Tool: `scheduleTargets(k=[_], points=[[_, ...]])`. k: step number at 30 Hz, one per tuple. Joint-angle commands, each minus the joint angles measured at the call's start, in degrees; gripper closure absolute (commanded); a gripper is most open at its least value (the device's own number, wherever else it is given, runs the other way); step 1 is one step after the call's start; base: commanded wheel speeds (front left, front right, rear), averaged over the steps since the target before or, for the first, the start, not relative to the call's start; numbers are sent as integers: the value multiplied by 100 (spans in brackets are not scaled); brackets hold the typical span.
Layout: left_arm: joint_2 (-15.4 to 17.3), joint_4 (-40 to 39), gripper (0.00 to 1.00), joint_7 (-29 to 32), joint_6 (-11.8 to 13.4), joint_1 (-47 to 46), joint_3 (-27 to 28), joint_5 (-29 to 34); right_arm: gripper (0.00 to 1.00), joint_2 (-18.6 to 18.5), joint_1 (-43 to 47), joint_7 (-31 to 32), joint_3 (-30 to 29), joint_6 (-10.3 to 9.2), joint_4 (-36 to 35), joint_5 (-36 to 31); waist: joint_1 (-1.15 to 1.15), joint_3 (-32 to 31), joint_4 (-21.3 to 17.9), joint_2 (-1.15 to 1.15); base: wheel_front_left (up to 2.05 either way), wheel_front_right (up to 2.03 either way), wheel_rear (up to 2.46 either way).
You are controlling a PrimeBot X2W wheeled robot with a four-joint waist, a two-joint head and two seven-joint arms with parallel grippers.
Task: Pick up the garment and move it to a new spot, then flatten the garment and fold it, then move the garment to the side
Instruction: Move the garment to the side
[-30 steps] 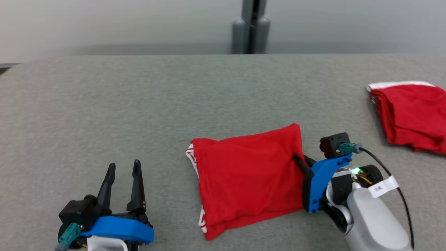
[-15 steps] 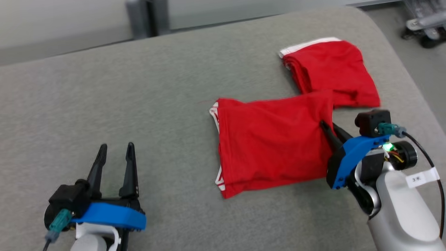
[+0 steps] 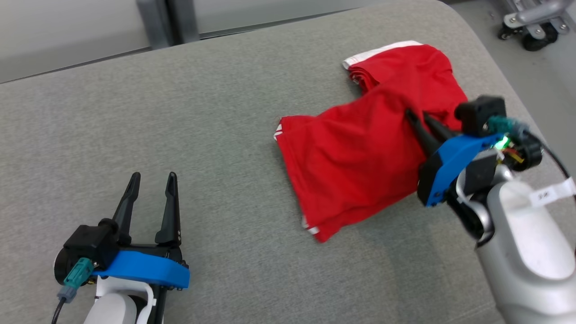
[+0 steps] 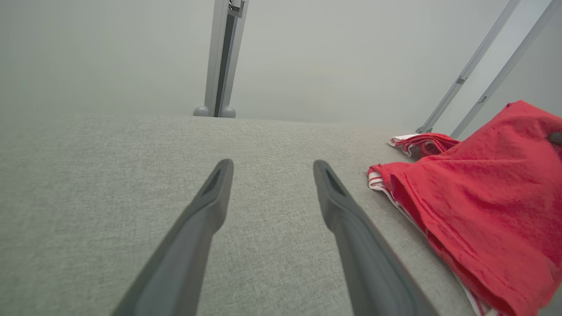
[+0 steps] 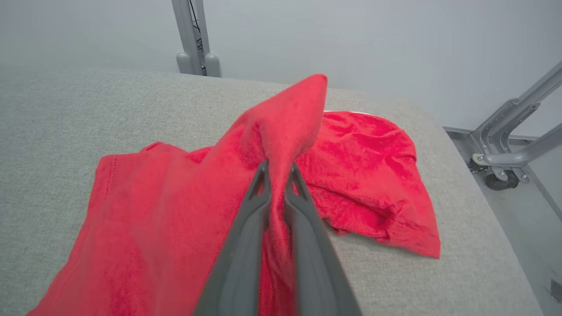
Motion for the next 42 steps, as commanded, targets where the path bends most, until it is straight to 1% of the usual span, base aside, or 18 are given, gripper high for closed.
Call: scheduleTargets(k=[1,5,14,16,17,21,22,23,24,25,28,31,33,38,42], points=[[1,7,0,-37,16,1,-3,-18,100,-79,-160,46,-7,-2,-15,-41,0,11,66,0,0,0,0],[-53,45,0,-80,-8,6,-85,-23,100,-439,-603,269,-81,-2,127,-83,0,1,388,0,0,0,0],[-83,158,0,-180,-36,31,-151,-38,100,-1312,-1281,512,-601,-2,719,-185,0,57,1031,0,0,0,0],[-78,155,0,-183,-55,1,-183,-32,100,-1528,-1367,558,-681,-2,887,-235,0,85,1130,0,0,0,0],[-69,131,0,-181,-67,-26,-218,-24,100,-1727,-1445,564,-752,-2,1040,-265,0,125,1202,0,0,0,0],[-41,93,0,-141,-66,-35,-279,17,100,-1941,-1515,495,-907,-2,1337,-381,0,209,1275,0,0,0,0],[-37,81,0,-121,-66,-41,-295,22,81,-1991,-1541,439,-970,-2,1436,-400,0,232,1286,0,0,0,0],[-36,71,0,-111,-69,-53,-307,21,57,-2008,-1549,382,-1039,-2,1508,-462,0,253,1295,0,0,0,0],[-32,64,0,-99,-76,-65,-319,23,11,-2018,-1551,285,-1128,-2,1591,-522,0,271,1301,0,0,0,0],[-20,59,0,-89,-80,-77,-333,33,0,-2016,-1547,162,-1235,-2,1664,-602,0,284,1304,0,0,0,0],[-19,33,0,-49,-83,-105,-395,58,0,-1941,-1422,-258,-1549,-2,1908,-961,0,309,1306,0,0,0,0],[-14,11,0,-19,-66,-115,-433,62,0,-1746,-1323,-598,-1806,-2,2196,-1158,0,303,1292,0,0,0,0],[3,8,0,-14,-55,-101,-432,48,0,-1609,-1304,-769,-1855,-2,2332,-1269,0,282,1260,0,0,0,0],[46,-14,0,-29,-1,-79,-380,5,0,-1244,-1446,-1151,-1627,-2,2463,-1314,0,174,1172,0,0,0,0],[58,25,0,-108,63,-72,-248,-80,0,-953,-1581,-1454,-1304,-2,2398,-1149,0,-1,1158,0,0,0,0]])
